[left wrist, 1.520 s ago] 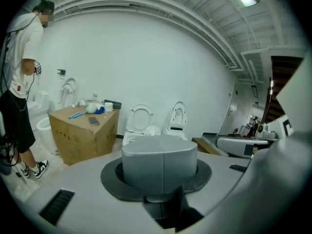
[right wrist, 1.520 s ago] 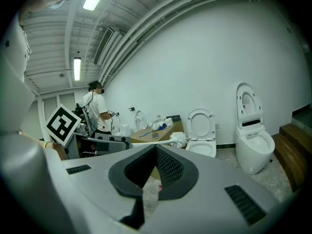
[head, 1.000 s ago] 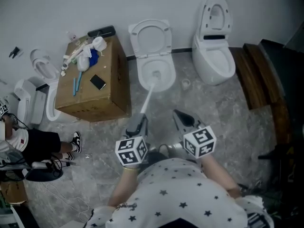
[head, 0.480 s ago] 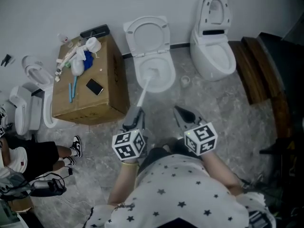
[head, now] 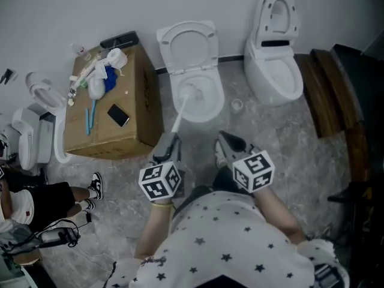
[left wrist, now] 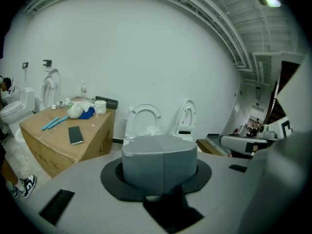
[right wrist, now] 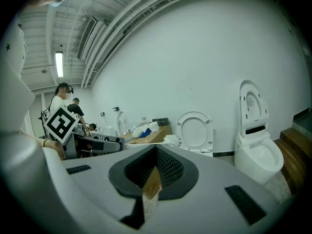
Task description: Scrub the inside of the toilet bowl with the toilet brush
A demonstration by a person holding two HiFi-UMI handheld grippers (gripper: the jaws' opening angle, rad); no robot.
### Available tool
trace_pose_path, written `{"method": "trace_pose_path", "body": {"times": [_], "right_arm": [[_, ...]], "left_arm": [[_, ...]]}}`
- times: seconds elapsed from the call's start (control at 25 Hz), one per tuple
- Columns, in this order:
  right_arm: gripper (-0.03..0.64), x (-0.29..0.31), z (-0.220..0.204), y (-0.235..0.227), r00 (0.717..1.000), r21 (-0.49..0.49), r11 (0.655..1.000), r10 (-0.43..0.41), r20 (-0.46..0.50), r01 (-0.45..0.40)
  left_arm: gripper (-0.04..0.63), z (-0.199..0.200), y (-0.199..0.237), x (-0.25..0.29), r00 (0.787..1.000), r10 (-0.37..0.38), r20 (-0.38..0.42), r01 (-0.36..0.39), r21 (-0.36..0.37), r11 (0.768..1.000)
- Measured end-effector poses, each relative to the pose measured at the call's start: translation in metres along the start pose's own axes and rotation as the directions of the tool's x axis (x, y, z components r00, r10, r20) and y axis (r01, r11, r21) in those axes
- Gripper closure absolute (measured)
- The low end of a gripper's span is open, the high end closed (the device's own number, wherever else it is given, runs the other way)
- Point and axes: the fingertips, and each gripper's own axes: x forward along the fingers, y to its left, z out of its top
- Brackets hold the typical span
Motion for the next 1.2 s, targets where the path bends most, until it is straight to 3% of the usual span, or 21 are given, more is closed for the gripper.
{"method": "trace_pose_path", "body": {"times": [0.6, 1.2], "right_arm": [[0.611, 0.088, 0.056, -0.104, 0.998, -0.004, 0.998, 0.055, -0.036, -0.055], [0.611, 0.17, 0.08, -0.186, 0.987, -0.011, 0.992, 0.124, -0.102, -0.126]], "left_arm": [[0.448, 0.047, -0.012, 0.108, 0.997, 0.029, -0.065, -0.032, -0.036, 0.999], [0.448, 0.057, -0.004, 0.205, 0.981, 0.101, -0.165, -0.115, -0.081, 0.99]]}}
